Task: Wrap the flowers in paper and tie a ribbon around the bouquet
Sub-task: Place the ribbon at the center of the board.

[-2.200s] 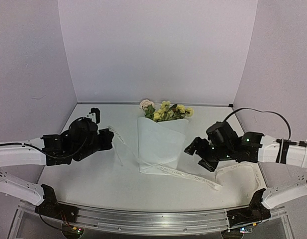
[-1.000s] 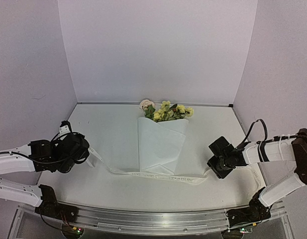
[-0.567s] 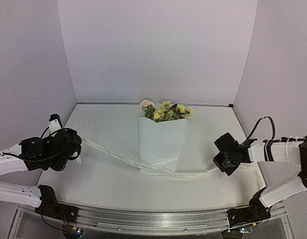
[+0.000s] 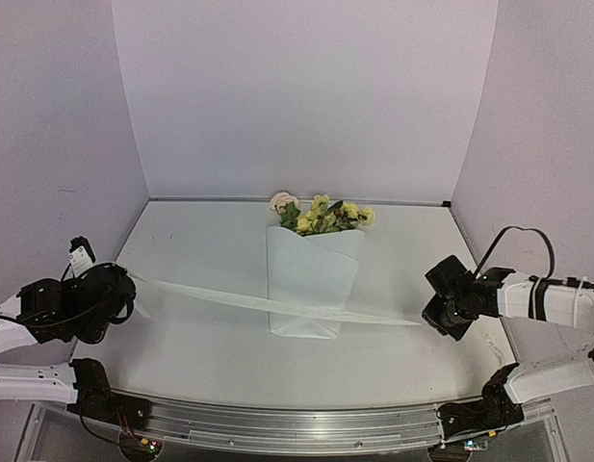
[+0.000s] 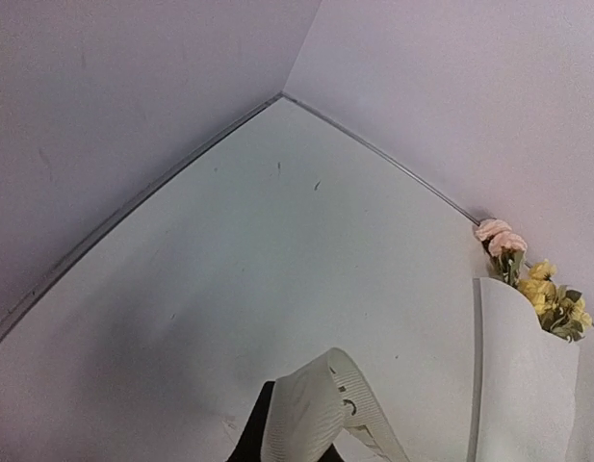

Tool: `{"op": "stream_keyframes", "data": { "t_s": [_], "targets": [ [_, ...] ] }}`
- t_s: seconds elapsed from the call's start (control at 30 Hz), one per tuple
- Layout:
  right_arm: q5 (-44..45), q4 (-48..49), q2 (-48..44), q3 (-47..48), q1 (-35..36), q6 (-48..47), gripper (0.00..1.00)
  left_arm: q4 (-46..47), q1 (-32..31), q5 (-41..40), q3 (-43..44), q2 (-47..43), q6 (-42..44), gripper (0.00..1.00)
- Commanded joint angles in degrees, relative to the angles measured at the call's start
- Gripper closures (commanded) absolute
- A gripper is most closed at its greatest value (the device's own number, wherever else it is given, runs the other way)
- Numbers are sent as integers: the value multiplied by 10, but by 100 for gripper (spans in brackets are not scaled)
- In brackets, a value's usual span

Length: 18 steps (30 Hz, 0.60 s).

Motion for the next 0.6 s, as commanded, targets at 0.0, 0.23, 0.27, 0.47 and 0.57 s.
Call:
{"op": "stream_keyframes", "data": {
  "t_s": [0.0, 0.23, 0.27, 0.47, 0.57],
  "targets": [
    [-5, 22, 51, 12, 38, 9, 100, -58, 9, 74, -30, 52, -201, 96],
    [22, 23, 69, -2, 46, 32, 100, 101, 98, 219, -124, 78, -171, 97],
    [21, 23, 70, -1, 46, 30, 100, 113, 126, 231, -132, 72, -154, 99],
    [13, 26, 86, 9, 46, 14, 89, 150, 275, 258, -118, 64, -14, 100],
    [7, 36, 83, 3, 46, 15, 80, 155, 323, 265, -103, 91, 23, 100]
  ]
}}
